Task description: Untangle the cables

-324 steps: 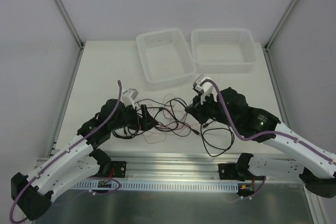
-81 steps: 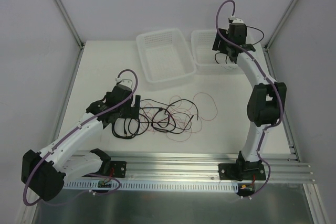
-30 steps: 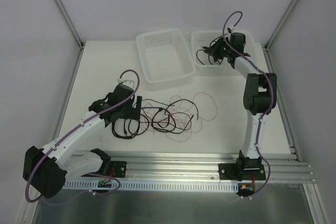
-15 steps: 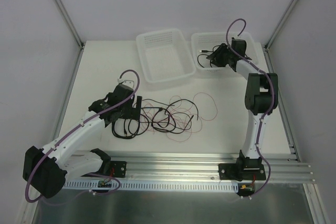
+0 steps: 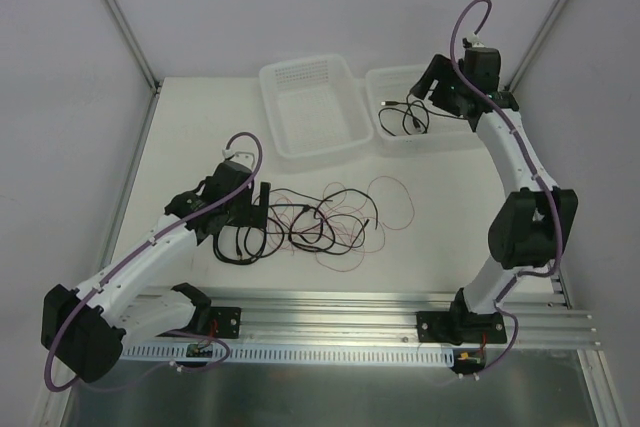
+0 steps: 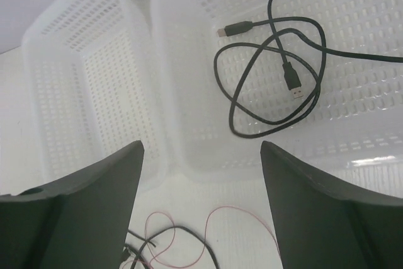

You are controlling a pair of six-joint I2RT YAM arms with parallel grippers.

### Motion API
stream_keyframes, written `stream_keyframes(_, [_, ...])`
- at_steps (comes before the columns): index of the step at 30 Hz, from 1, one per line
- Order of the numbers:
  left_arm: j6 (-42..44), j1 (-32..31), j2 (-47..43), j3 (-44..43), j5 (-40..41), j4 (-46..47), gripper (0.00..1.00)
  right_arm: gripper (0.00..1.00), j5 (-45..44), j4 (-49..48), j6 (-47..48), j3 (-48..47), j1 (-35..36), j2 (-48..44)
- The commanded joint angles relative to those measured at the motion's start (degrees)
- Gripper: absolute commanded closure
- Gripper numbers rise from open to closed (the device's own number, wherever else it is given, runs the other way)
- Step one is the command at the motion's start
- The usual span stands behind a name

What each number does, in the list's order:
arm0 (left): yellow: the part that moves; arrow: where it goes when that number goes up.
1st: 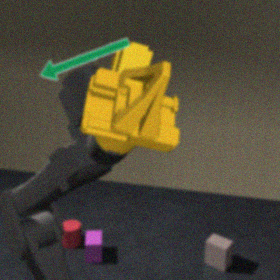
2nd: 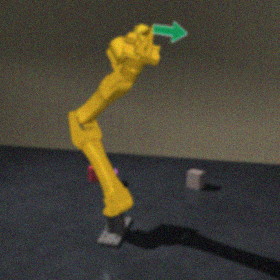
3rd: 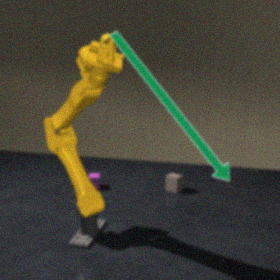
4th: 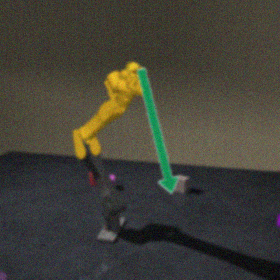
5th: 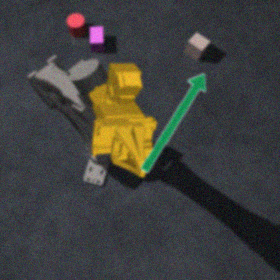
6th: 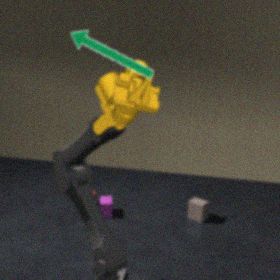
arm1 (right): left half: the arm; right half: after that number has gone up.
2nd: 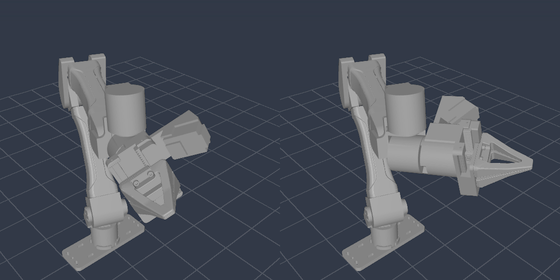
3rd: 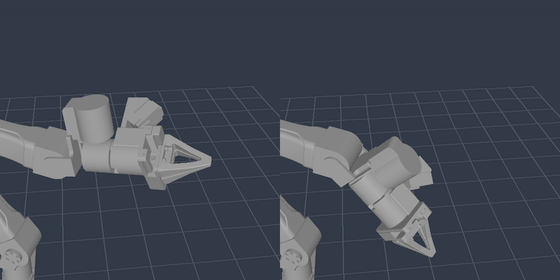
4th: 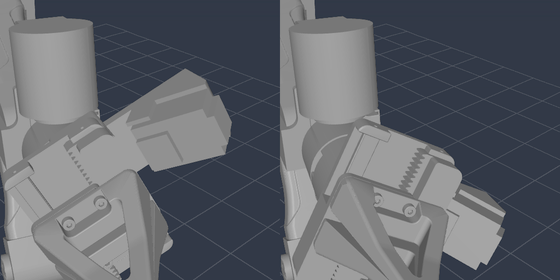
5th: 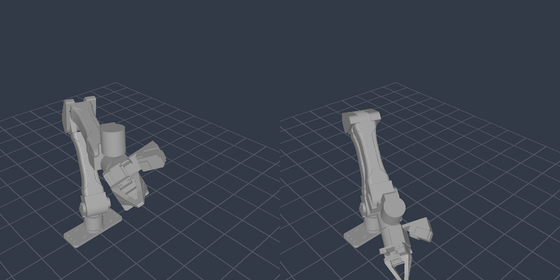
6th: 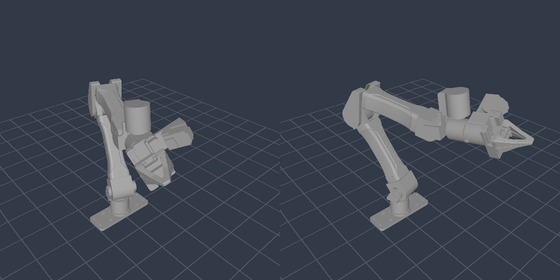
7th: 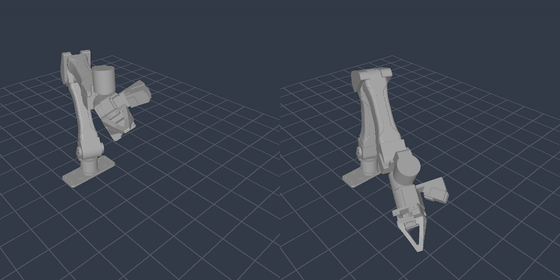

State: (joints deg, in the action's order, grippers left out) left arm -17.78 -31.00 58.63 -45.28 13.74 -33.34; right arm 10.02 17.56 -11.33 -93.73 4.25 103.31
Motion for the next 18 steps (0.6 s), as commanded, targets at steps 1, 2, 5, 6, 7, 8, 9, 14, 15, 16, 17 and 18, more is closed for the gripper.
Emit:
stream_keyframes(1, [-1.5,0.6,-1.1,-0.8,-2.1,-0.4,0.03,0.21,-4.2,8.1,6.8,3.5,3.3,-10.7])
stream_keyframes(2, [-1.6,0.6,-1.1,-0.8,-2.4,-0.4,0.03,0.21,-4.3,9.1,8.4,4.9,3.9,-12.7])
stream_keyframes(5, [-1.7,0.6,-0.9,-0.8,-3.0,-0.4,0.03,0.23,-6.9,13.0,9.6,11.4,8.0,-20.0])
stream_keyframes(6, [-1.8,0.5,-0.8,-0.8,-3.2,-0.4,0.03,0.24,-8.9,15.0,9.9,13.0,10.2,-22.0])
stream_keyframes(7, [-2.0,0.5,-0.6,-0.7,-3.4,-0.4,0.03,0.25,-9.6,15.7,9.8,17.2,11.3,-23.7])
stream_keyframes(8, [-2.1,0.6,-0.5,-0.7,-3.9,-0.3,0.03,0.27,-9.7,16.2,9.5,19.4,13.4,-27.1])
stream_keyframes(9, [-2.2,0.5,-0.3,-0.6,-4.3,-0.4,0.03,0.28,-9.6,16.6,8.5,21.9,14.3,-28.7])
stream_keyframes(14, [-6.5,0.0,0.4,-0.2,-11.4,0.9,0.03,0.31,-7.7,14.3,9.8,35.0,25.2,-38.1])
stream_keyframes(15, [-7.0,-0.5,0.3,0.1,-13.4,1.6,0.03,0.31,-7.3,12.8,10.9,36.1,27.1,-40.5])
stream_keyframes(16, [-8.4,-0.9,0.0,0.4,-13.6,2.2,0.03,0.31,-7.0,11.9,13.0,37.3,28.8,-41.6])
stream_keyframes(17, [-9.2,-1.5,0.1,0.9,-13.6,3.4,0.03,0.30,-7.0,10.8,13.8,39.0,31.5,-42.6])
stream_keyframes(18, [-9.9,-3.2,0.1,1.1,-13.6,4.0,0.03,0.29,-6.2,8.8,14.7,39.8,32.4,-43.4])
